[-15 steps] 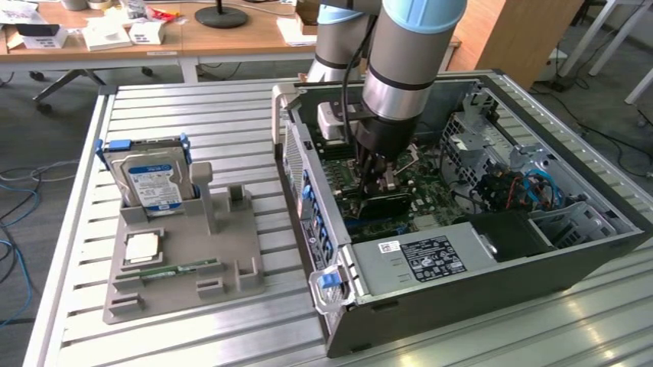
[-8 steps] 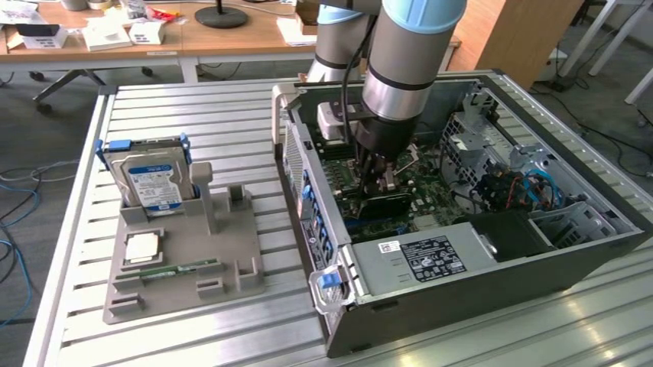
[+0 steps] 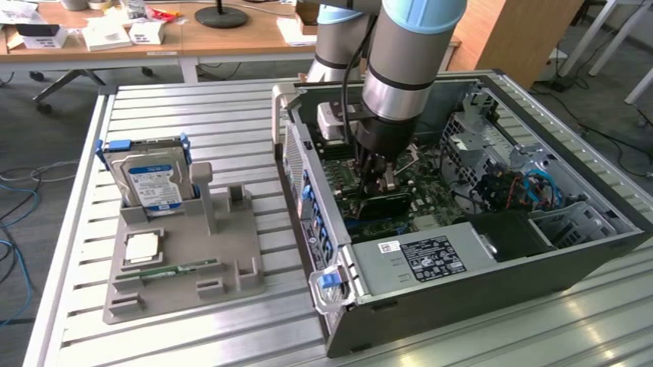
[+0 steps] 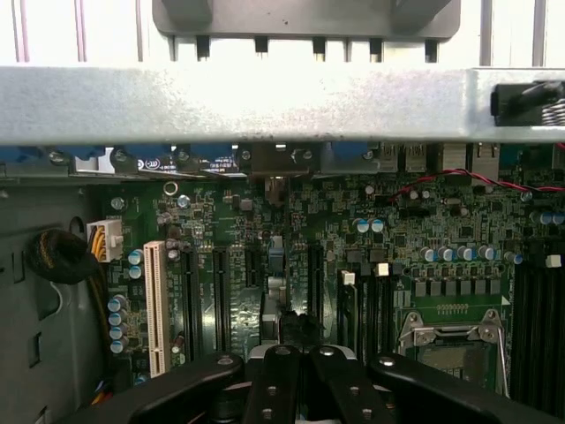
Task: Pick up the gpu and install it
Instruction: 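Press down on the gpu until it lock into place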
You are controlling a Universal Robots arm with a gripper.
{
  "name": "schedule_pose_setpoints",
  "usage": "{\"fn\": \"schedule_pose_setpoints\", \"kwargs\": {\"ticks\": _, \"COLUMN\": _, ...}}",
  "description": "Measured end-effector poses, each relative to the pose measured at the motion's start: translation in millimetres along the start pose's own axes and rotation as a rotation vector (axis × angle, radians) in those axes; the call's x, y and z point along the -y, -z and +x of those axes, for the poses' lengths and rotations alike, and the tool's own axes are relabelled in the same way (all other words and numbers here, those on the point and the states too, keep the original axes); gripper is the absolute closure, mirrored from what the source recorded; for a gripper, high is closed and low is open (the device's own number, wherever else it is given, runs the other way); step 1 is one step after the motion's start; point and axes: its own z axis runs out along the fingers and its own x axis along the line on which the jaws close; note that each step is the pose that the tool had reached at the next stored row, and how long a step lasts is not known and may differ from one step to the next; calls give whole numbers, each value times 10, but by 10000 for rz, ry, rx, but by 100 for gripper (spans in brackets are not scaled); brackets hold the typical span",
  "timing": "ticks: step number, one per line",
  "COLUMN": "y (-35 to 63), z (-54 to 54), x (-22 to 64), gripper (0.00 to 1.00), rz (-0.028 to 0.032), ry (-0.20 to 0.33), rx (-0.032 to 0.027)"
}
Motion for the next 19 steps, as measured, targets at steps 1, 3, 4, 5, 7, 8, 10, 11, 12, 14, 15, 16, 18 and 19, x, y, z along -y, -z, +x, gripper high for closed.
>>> {"fn": "schedule_pose_setpoints", "kwargs": {"ticks": 1, "y": 13, "z": -2, "x": 1, "gripper": 89, "rz": 9, "ry": 1, "rx": 10}}
{"fn": "schedule_pose_setpoints", "kwargs": {"ticks": 3, "y": 68, "z": -2, "x": 1, "gripper": 89, "rz": -5, "ry": 1, "rx": -13}}
{"fn": "schedule_pose_setpoints", "kwargs": {"ticks": 4, "y": 86, "z": -4, "x": 1, "gripper": 89, "rz": -3, "ry": 0, "rx": -10}}
{"fn": "schedule_pose_setpoints", "kwargs": {"ticks": 5, "y": 104, "z": -4, "x": 1, "gripper": 89, "rz": -5, "ry": 1, "rx": -12}}
{"fn": "schedule_pose_setpoints", "kwargs": {"ticks": 7, "y": 115, "z": -5, "x": 4, "gripper": 89, "rz": -4, "ry": 2, "rx": -12}}
{"fn": "schedule_pose_setpoints", "kwargs": {"ticks": 8, "y": 117, "z": -6, "x": 9, "gripper": 89, "rz": -5, "ry": 2, "rx": -11}}
{"fn": "schedule_pose_setpoints", "kwargs": {"ticks": 10, "y": 124, "z": -6, "x": 25, "gripper": 89, "rz": -10, "ry": 0, "rx": -13}}
{"fn": "schedule_pose_setpoints", "kwargs": {"ticks": 11, "y": 127, "z": -6, "x": 35, "gripper": 89, "rz": -16, "ry": 0, "rx": -16}}
{"fn": "schedule_pose_setpoints", "kwargs": {"ticks": 12, "y": 129, "z": -7, "x": 48, "gripper": 89, "rz": -24, "ry": -1, "rx": -16}}
{"fn": "schedule_pose_setpoints", "kwargs": {"ticks": 14, "y": 130, "z": -8, "x": 65, "gripper": 89, "rz": -33, "ry": 0, "rx": -14}}
{"fn": "schedule_pose_setpoints", "kwargs": {"ticks": 15, "y": 129, "z": -8, "x": 74, "gripper": 89, "rz": -36, "ry": 0, "rx": -13}}
{"fn": "schedule_pose_setpoints", "kwargs": {"ticks": 16, "y": 129, "z": -9, "x": 82, "gripper": 89, "rz": -40, "ry": -1, "rx": -15}}
{"fn": "schedule_pose_setpoints", "kwargs": {"ticks": 18, "y": 129, "z": -10, "x": 102, "gripper": 89, "rz": -45, "ry": -1, "rx": -14}}
{"fn": "schedule_pose_setpoints", "kwargs": {"ticks": 19, "y": 129, "z": -10, "x": 112, "gripper": 89, "rz": -47, "ry": -1, "rx": -14}}
